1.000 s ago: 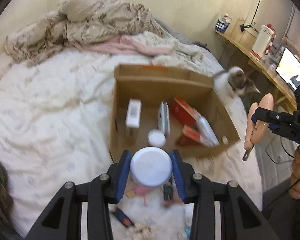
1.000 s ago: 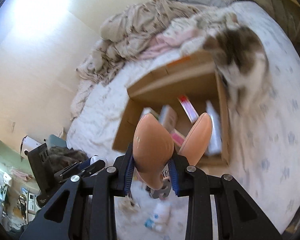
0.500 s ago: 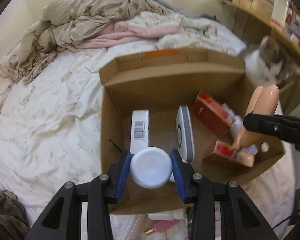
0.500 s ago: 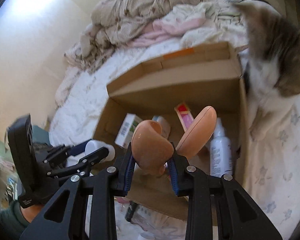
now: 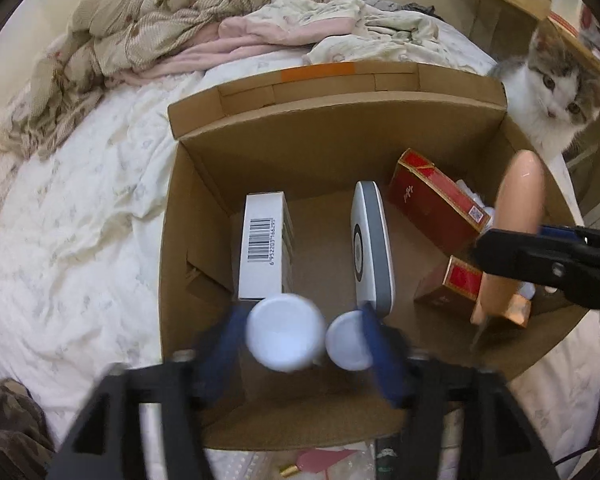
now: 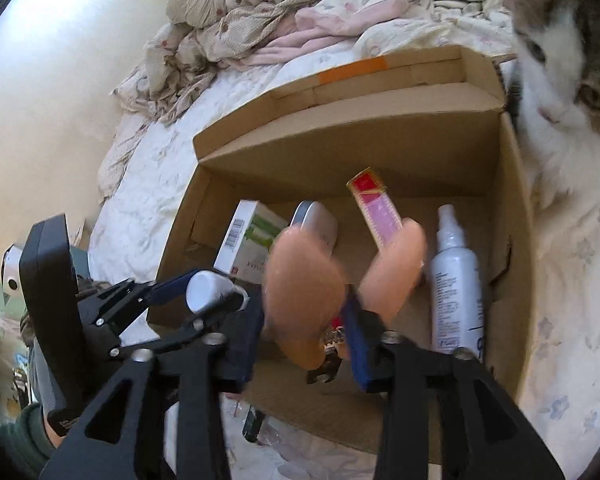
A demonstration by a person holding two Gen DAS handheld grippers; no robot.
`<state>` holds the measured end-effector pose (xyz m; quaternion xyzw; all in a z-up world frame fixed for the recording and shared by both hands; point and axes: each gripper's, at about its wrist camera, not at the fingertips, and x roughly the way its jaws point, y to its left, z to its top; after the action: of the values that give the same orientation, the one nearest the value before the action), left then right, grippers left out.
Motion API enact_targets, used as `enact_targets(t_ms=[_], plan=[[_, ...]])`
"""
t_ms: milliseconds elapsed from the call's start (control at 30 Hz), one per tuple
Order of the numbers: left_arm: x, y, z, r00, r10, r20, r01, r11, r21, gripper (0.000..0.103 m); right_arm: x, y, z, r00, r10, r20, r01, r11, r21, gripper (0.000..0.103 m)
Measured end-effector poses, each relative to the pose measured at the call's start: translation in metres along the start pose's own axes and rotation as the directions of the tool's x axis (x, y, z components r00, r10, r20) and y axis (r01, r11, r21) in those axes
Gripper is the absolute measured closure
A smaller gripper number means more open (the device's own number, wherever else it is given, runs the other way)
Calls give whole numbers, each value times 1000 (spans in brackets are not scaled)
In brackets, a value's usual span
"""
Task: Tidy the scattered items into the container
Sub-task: 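Carry clippers and white jar into the cardboard box and open both grippers, then move both grippers back over the remaining pile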
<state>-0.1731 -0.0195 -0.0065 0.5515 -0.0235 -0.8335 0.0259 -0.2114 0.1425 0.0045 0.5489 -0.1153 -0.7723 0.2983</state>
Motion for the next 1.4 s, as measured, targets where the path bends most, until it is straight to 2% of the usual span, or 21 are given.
enact_targets(t_ms=[33, 133, 233, 467, 767, 967, 1067, 1133, 1233, 1333, 1400], plan=[[-2, 1, 0, 1000, -2, 4, 2, 1000, -11, 23, -4, -1, 1, 1000, 5, 12, -5, 1000, 9, 22], [-6, 2, -3, 1000, -10, -2, 10, 1000, -18, 23, -14, 0, 4, 999, -10, 48, 10, 1000, -3, 22], [-12, 2, -7, 1000, 19, 1, -19, 1000, -12, 23, -25, 4, 8, 995, -46, 88, 48, 999, -23, 22], [-44, 8, -23, 999, 27, 41, -27, 1000, -9, 23, -47, 5, 3, 992, -29, 125, 30, 1000, -7, 22], [-70, 19, -50, 996, -14, 83, 16, 1000, -23, 23, -83, 9, -23, 988, -19, 154, 23, 999, -23, 22], [-75, 23, -85, 995, -52, 80, 56, 997, -52, 23, -97, 10, -54, 992, -31, 123, 39, 997, -63, 22], [-71, 25, -102, 996, -61, 62, 65, 995, -70, 23, -87, 12, -70, 996, -43, 79, 48, 996, -72, 22], [-68, 29, -112, 996, -75, 38, 79, 990, -116, 23, -77, 15, -82, 998, -51, 43, 55, 994, -90, 22], [-70, 30, -123, 990, -130, 60, 138, 977, -163, 23, -63, 22, -92, 998, -70, 7, 70, 990, -120, 22], [-65, 27, -125, 994, -94, 60, 102, 985, -140, 23, -49, 26, -96, 997, -79, -25, 74, 986, -148, 22], [-59, 31, -127, 994, -98, 49, 105, 981, -166, 23, -43, 26, -96, 997, -69, -42, 62, 987, -147, 22]])
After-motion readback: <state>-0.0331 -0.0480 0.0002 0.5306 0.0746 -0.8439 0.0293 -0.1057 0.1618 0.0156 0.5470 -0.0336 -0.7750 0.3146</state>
